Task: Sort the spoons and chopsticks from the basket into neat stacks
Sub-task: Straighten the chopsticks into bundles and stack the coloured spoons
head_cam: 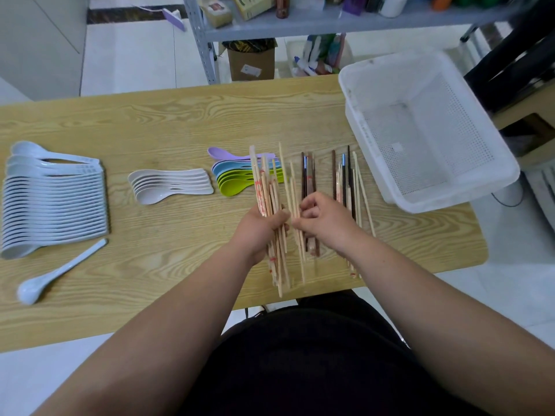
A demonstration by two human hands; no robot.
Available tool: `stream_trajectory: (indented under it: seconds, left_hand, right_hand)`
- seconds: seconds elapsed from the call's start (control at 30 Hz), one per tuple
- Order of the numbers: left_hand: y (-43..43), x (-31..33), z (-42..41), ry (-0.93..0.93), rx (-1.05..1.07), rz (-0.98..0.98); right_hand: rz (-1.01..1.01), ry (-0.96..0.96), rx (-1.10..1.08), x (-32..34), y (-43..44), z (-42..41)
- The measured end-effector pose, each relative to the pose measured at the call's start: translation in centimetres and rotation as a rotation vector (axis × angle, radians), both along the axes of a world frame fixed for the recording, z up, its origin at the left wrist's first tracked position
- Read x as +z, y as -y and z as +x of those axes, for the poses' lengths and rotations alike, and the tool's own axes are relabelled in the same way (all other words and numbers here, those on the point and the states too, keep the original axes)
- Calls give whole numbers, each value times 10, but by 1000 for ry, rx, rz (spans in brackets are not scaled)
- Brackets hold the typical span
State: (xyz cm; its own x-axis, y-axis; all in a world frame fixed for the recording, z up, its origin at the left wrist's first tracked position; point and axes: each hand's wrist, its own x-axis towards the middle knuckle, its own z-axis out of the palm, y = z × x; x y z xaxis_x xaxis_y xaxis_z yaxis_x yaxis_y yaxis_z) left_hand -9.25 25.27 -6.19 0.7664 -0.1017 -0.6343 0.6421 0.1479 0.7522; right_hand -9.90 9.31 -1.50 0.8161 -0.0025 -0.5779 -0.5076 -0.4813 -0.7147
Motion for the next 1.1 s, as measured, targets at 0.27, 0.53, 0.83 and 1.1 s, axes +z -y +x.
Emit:
stream_trajectory:
  seconds: [0.27,0.53,0.83,1.1]
  left_hand:
    - [-6,27,-8,55,46,-176]
    - [-19,51,25,82,272,-72]
    - [6,53,11,206,291,-41]
    - [2,53,11,259,140,111]
  right_hand:
    - [89,144,-26,6,-29,-11]
    - [470,-361,-596,-14,-37,-26]
    - [748,-449,-966,-1,-58,-13]
    - [719,-456,-707,-2,-60,-7]
